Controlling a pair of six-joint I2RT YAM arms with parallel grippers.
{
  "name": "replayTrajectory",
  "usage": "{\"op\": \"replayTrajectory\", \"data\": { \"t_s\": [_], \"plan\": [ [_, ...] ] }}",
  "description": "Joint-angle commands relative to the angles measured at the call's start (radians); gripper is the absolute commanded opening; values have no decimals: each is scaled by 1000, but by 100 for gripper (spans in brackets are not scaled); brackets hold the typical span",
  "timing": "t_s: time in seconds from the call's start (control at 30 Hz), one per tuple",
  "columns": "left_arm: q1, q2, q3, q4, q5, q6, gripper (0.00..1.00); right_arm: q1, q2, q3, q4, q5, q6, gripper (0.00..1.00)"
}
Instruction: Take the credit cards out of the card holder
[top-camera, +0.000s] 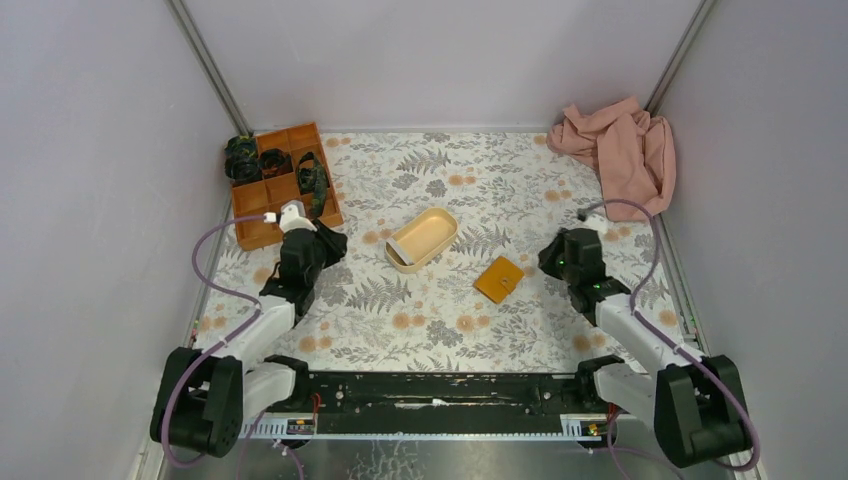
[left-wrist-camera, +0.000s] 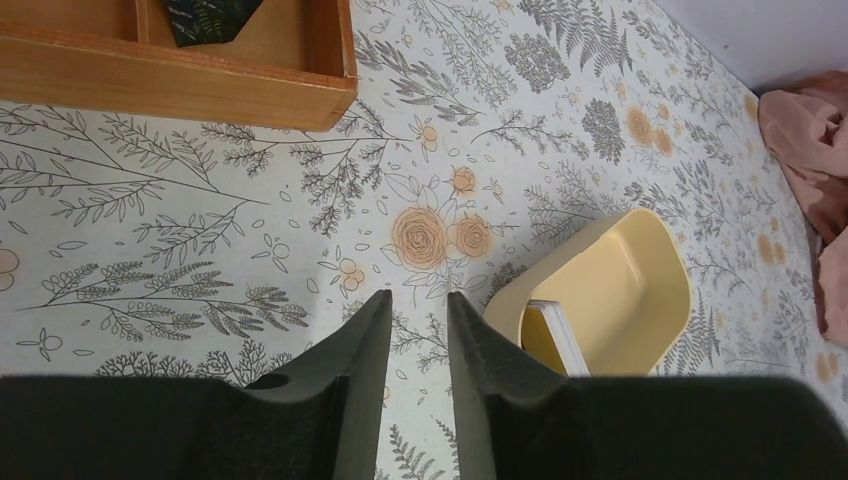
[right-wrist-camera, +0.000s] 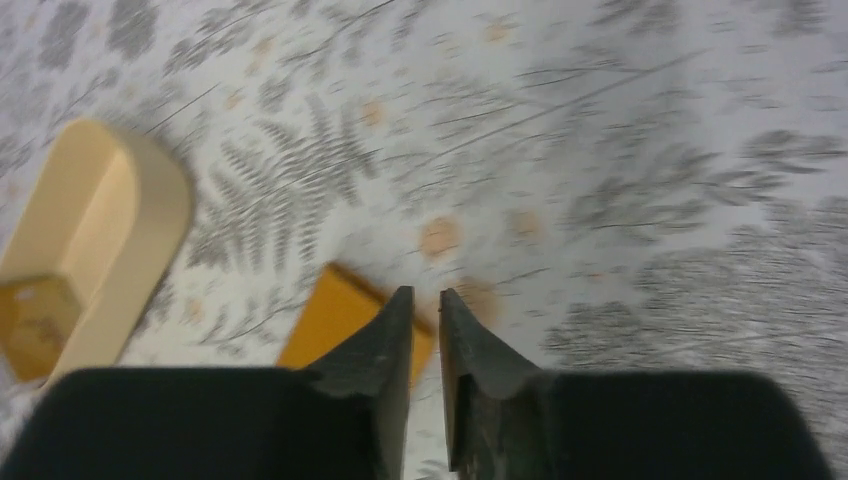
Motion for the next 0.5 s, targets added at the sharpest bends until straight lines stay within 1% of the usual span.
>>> {"op": "replayTrajectory", "data": {
  "t_s": [0.0, 0.03, 0.1, 0.13, 0.17, 0.23, 0.33, 0.4, 0.47],
  "plan": [
    [-7, -42, -21, -13, 20, -32, 34, 177, 64, 116, 4, 50, -120, 35],
    [-16, -52, -35, -18, 20, -35, 38, 198, 85, 128, 12, 34, -131, 43],
    [-31, -83, -55, -37, 6, -38, 53, 222, 126, 151, 31, -20, -153, 55],
    [-36, -103, -63, -54, -4, -39, 58, 230, 151, 171, 28, -69, -175, 69],
    [-38, -122, -69, -77, -16, -44, 62, 239, 177, 209, -4, -108, -199, 75],
    [-38, -166, -69, -139, -25, -50, 64, 265, 237, 312, -70, -93, -242, 75],
    [-42, -226, -68, -196, -27, -53, 65, 297, 321, 433, -130, -59, -280, 75],
    [-42, -259, -70, -225, -26, -47, 66, 318, 371, 502, -152, -54, -296, 72],
    [-42, -287, -77, -248, -34, -36, 66, 347, 427, 562, -163, -40, -307, 51]
  ]
}}
